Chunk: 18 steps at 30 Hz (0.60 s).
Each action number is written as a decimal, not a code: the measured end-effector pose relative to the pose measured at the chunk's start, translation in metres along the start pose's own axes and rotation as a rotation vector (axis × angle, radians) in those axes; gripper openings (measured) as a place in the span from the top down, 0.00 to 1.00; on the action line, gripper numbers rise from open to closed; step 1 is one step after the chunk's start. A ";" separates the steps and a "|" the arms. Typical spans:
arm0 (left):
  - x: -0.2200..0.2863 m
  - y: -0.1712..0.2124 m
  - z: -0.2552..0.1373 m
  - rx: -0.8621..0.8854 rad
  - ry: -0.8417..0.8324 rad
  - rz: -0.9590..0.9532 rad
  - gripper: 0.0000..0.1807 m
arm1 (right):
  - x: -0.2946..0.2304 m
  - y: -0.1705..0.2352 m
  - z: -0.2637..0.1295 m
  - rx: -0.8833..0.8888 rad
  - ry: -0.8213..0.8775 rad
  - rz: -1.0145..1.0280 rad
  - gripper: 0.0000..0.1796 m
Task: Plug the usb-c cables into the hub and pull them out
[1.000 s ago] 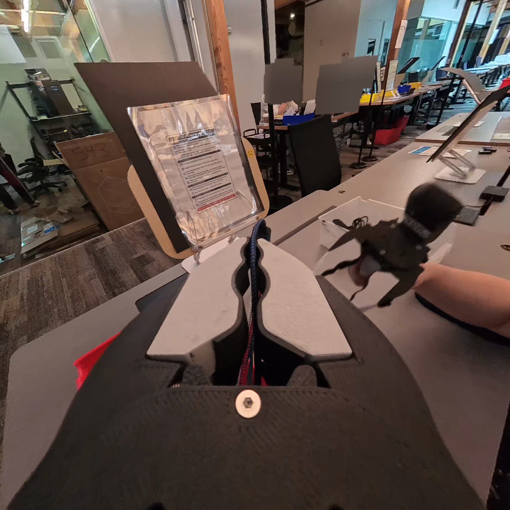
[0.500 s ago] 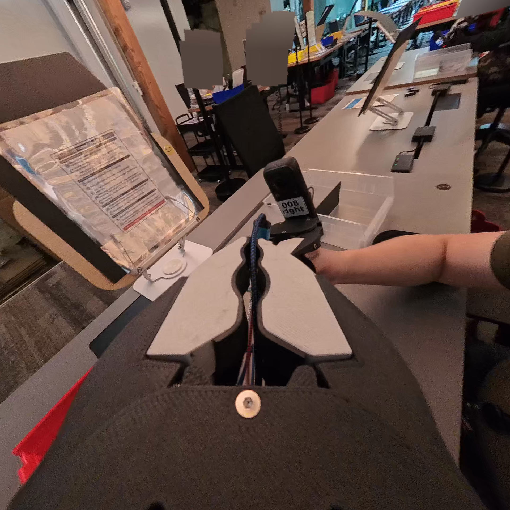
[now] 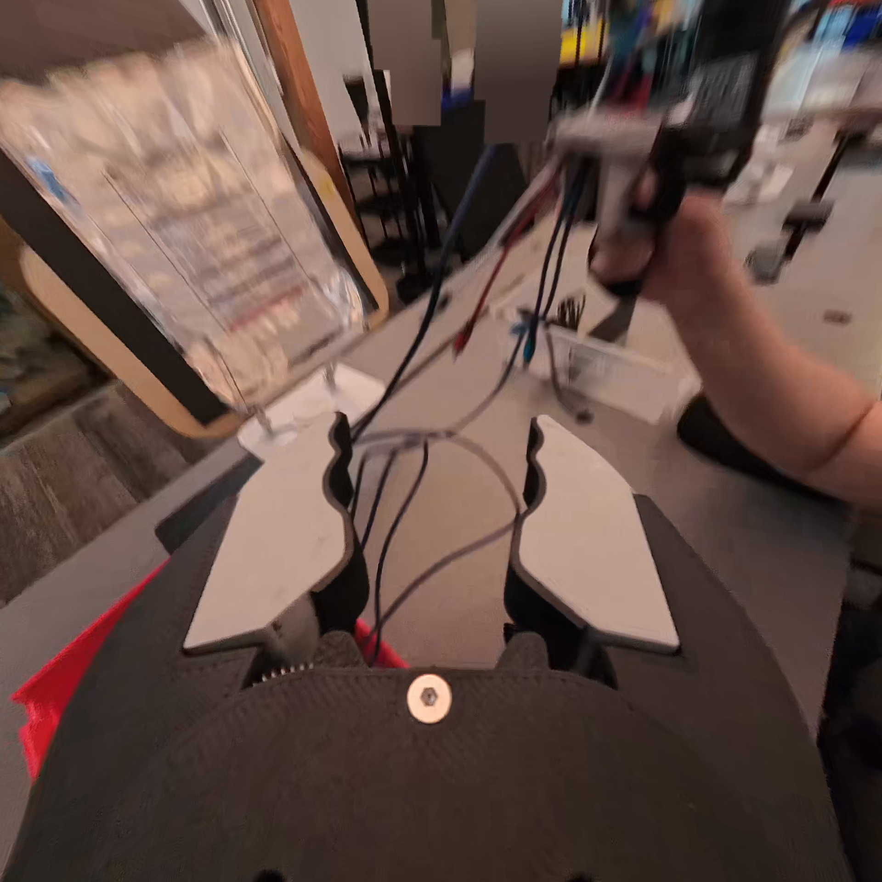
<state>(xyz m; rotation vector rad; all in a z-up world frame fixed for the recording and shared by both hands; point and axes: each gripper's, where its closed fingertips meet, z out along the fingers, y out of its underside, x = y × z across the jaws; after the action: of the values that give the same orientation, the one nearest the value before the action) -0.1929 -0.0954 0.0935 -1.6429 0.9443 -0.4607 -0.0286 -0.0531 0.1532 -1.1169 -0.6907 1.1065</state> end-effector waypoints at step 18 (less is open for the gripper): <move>-0.018 0.099 0.089 -0.432 0.091 0.065 0.65 | 0.039 0.051 -0.013 -0.342 0.111 0.035 0.98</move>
<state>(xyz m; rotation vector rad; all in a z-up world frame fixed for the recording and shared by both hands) -0.1731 -0.0306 -0.0227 -1.9825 1.2244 -0.3009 -0.0215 -0.0193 0.0975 -1.4747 -0.7940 0.9689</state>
